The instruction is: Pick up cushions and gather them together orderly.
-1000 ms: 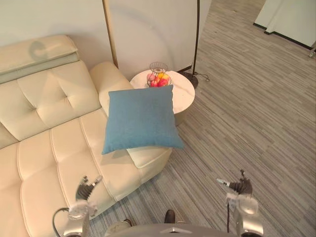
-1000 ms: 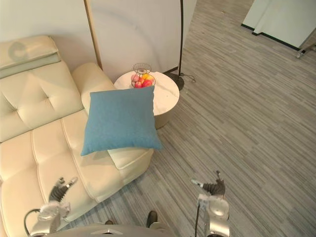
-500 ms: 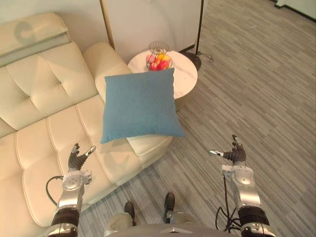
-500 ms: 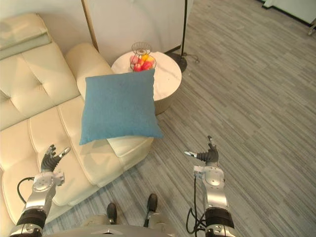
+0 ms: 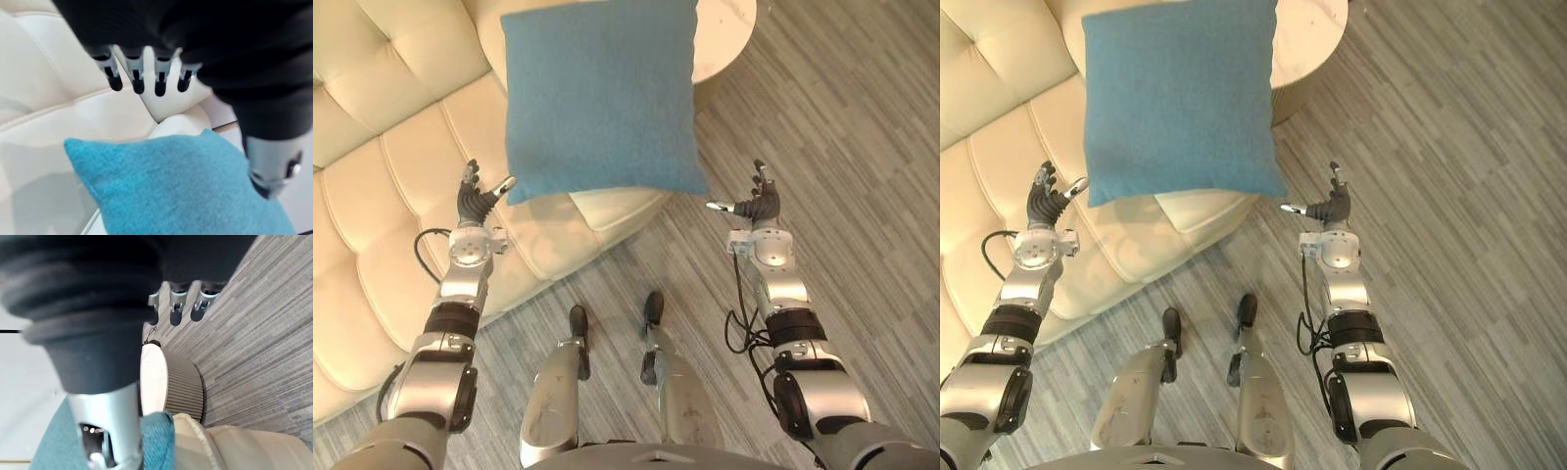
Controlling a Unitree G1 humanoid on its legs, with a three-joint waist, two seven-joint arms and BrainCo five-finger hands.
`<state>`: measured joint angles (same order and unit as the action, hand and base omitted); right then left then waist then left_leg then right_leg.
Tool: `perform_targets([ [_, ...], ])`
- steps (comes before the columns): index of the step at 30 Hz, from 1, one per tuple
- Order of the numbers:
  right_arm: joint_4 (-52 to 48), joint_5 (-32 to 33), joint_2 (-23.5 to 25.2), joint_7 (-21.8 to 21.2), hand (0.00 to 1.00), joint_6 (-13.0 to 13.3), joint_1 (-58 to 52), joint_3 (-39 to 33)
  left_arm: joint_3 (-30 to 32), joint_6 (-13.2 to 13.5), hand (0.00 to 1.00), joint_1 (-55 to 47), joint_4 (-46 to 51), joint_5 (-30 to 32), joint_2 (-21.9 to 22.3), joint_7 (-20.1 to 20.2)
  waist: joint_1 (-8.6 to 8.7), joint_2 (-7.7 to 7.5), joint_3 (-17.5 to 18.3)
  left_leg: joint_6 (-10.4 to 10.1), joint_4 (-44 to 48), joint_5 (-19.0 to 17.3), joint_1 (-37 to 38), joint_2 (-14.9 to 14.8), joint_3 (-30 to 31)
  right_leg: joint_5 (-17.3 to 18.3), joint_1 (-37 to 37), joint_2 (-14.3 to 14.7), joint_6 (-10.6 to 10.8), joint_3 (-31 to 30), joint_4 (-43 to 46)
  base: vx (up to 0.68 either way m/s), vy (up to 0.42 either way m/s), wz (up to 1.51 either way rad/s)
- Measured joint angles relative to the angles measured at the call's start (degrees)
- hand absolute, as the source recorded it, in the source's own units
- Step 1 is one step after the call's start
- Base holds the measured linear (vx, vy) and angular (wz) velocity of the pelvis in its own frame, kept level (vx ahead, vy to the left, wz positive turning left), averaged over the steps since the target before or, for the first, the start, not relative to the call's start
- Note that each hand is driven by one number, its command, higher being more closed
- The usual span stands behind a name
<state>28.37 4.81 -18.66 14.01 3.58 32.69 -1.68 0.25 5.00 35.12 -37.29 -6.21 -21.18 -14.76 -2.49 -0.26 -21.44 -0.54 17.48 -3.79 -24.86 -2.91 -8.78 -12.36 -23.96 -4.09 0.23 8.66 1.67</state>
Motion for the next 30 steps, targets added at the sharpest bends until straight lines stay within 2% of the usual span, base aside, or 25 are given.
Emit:
perform_targets([
  [9, -1.1, 1.7, 0.7, 0.4, 0.00, -0.1, 8.7, 6.2, -3.4, -0.1, 0.00, 12.5, -2.2, -0.5, -0.3, -0.1, -0.39, 0.27, -2.2, -0.1, 5.9, -1.3, -8.6, -2.4, -1.3, -1.5, -6.5, 0.9, -0.6, -0.6, 0.5, -0.06, -0.008, -0.10],
  [12, -3.2, 2.4, 2.4, 0.5, 0.00, -0.1, 11.1, 6.7, -3.4, -0.2, 0.00, 14.4, -2.2, -0.5, -0.3, -0.8, -0.73, 0.26, -2.3, -0.2, 7.3, -1.5, -11.2, -3.2, -1.3, -2.6, -8.1, 1.5, -0.8, -0.6, -0.5, -0.02, -0.040, -0.07],
  [15, -3.1, 2.7, 2.5, 1.1, 0.00, -0.1, 14.3, 9.6, -3.3, -0.5, 0.00, 16.1, -2.2, -0.5, -0.4, -1.4, -1.02, 0.26, -2.3, -0.4, 8.6, -1.7, -13.5, -3.9, -1.3, -3.2, -9.9, 2.1, -1.2, -0.5, -0.5, 0.00, -0.033, -0.07],
  [20, -3.2, 2.8, 2.9, 1.5, 0.00, -0.3, 19.5, 10.7, -3.0, -0.9, 0.00, 19.3, -2.2, -1.6, -0.4, -2.5, -1.49, 0.26, -2.3, -0.4, 10.3, -2.2, -17.6, -4.8, -1.2, -3.8, -12.9, 2.6, -1.3, -0.3, -0.8, 0.01, -0.026, -0.05],
  [25, -3.2, 4.4, 2.9, 2.2, 0.00, -0.8, 24.6, 12.3, -2.6, -1.2, 0.00, 22.0, -2.2, -2.5, -0.3, -3.9, -1.58, 0.25, -2.3, -0.4, 11.1, -2.1, -21.3, -5.3, -0.6, -5.3, -14.7, 3.1, -1.4, 0.4, -2.9, 0.01, -0.010, 0.02],
  [30, -3.2, 4.9, 2.8, 3.8, 0.00, -1.3, 29.2, 12.4, -2.3, -1.2, 0.00, 23.6, -1.3, -2.6, -0.3, -5.2, -1.70, 0.23, -2.3, -1.2, 8.4, 0.2, -23.1, -4.9, 0.3, -5.8, -16.7, 3.0, -2.0, 1.9, -3.5, 0.03, -0.037, 0.14],
])
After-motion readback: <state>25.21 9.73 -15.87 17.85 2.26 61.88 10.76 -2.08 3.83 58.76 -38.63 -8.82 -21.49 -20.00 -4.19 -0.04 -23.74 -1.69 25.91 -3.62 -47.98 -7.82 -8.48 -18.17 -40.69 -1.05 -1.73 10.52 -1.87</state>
